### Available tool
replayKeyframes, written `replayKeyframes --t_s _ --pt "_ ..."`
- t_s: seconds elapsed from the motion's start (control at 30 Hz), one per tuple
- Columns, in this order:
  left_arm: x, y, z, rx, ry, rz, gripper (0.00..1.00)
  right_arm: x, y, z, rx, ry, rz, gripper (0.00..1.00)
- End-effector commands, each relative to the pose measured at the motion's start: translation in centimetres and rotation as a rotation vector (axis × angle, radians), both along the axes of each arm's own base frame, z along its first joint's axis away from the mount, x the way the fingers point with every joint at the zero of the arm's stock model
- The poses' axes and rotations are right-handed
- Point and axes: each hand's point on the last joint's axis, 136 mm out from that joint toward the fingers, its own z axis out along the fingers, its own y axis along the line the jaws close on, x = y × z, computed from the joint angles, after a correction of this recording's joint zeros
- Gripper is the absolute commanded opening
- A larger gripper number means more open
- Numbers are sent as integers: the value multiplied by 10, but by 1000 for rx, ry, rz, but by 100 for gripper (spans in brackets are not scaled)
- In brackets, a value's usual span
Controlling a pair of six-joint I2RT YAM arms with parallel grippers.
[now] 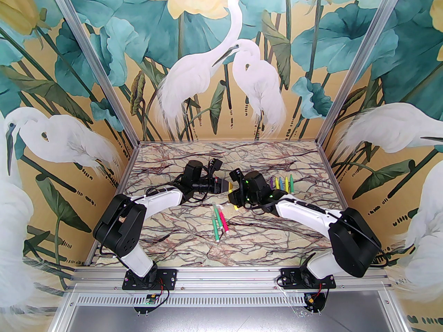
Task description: Open the pen caps
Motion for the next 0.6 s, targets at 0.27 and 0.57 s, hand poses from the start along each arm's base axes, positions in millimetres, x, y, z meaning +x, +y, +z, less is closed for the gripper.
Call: replayKeyframes --t_s 0.27,0.57 --pt "28 9 39 -56 -49 79 0 -23 -19 -19 -41 34 26 0" --pt "51 29 47 -71 -33 158 0 -37 -26 -27 -64 51 56 0"
